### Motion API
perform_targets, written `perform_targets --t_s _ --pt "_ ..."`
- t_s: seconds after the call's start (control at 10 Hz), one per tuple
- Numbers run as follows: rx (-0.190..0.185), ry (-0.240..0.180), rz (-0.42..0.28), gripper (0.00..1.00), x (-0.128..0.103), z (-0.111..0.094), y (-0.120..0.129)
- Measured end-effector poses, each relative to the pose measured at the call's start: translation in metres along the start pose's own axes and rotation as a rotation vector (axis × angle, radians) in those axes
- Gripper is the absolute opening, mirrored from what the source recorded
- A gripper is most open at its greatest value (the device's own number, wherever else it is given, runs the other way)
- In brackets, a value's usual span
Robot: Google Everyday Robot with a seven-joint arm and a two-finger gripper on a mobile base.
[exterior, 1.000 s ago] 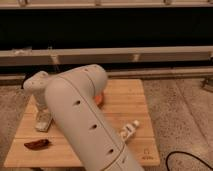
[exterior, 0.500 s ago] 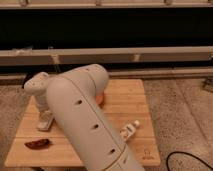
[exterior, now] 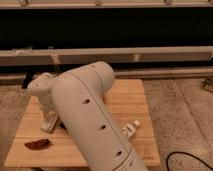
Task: Wipe the white sponge on the table
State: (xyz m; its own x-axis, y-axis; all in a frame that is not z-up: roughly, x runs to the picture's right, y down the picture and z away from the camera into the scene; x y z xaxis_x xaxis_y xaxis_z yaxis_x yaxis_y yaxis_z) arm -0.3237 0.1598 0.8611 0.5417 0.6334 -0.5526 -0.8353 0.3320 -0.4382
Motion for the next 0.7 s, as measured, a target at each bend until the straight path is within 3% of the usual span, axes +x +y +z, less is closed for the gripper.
perform_targets --t_s 0.3,0.7 --pt "-0.002 0.0 0.021 0.0 0.018 -0.003 -0.014" --pt "0.008 -0.011 0.028 0.0 0.024 -0.003 -0.015"
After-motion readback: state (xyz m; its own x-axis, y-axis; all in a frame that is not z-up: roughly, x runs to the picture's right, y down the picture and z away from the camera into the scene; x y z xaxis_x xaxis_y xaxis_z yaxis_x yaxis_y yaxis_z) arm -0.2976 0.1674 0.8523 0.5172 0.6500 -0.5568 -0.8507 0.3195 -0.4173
